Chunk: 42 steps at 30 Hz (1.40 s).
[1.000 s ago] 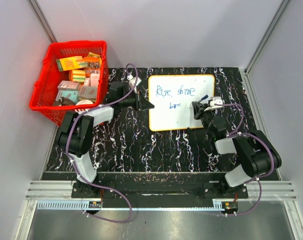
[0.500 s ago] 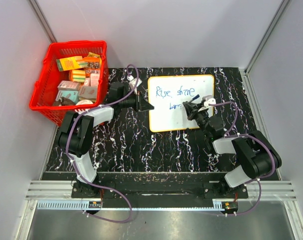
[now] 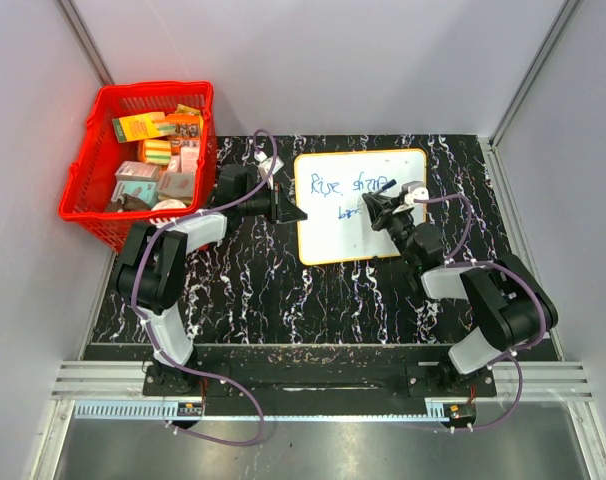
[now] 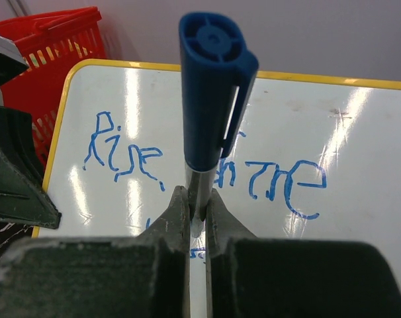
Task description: Write a sentence on the whiteboard
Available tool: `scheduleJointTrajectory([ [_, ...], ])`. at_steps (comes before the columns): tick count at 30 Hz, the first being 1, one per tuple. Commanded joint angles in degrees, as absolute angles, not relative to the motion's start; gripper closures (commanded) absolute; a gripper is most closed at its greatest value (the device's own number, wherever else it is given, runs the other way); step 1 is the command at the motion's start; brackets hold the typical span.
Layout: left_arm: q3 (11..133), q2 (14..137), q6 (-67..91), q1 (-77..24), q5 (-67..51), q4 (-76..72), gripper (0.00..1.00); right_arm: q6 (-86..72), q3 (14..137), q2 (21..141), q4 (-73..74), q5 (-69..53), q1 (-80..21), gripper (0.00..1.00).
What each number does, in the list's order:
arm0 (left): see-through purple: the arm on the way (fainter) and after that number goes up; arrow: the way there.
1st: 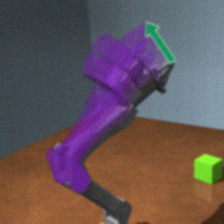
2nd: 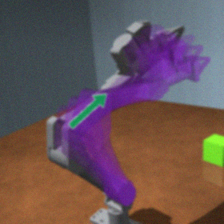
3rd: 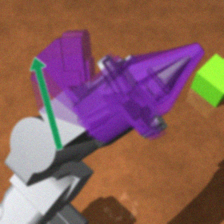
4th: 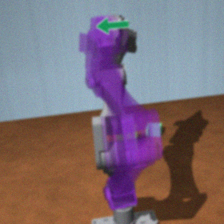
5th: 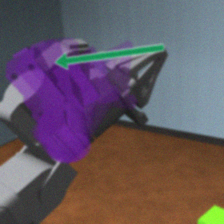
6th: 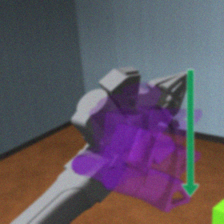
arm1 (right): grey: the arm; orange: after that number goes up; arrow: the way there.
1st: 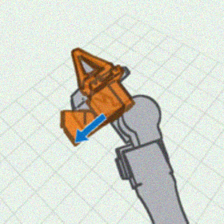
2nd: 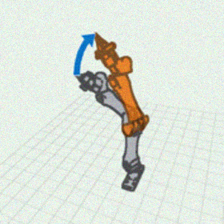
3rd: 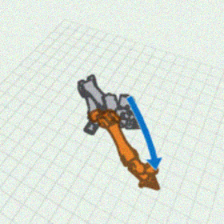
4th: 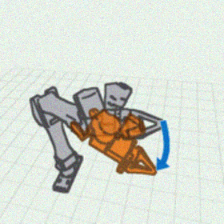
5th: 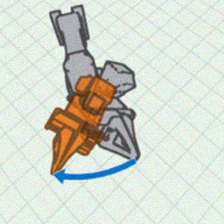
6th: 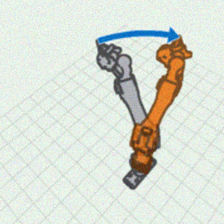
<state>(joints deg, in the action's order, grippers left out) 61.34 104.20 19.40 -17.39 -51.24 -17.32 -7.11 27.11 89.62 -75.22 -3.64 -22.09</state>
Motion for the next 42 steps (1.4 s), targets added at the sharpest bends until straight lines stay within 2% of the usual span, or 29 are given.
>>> scheduleJointTrajectory([
  [1,60.91,104.76,10.2,-16.52,-46.41,-16.96,1.0,-5.89,29.62,91.67,-89.3,-1.41,-22.68,1.0],
  [31,61.08,104.68,9.58,-16.44,-46.05,-15.91,1.0,-11.07,26.54,92.72,-89.47,-2.64,-23.03,1.0],
  [42,61.17,104.77,9.4,-16.44,-46.4,-15.73,1.0,-10.99,28.83,94.3,-89.38,-1.94,-23.38,1.0],
])
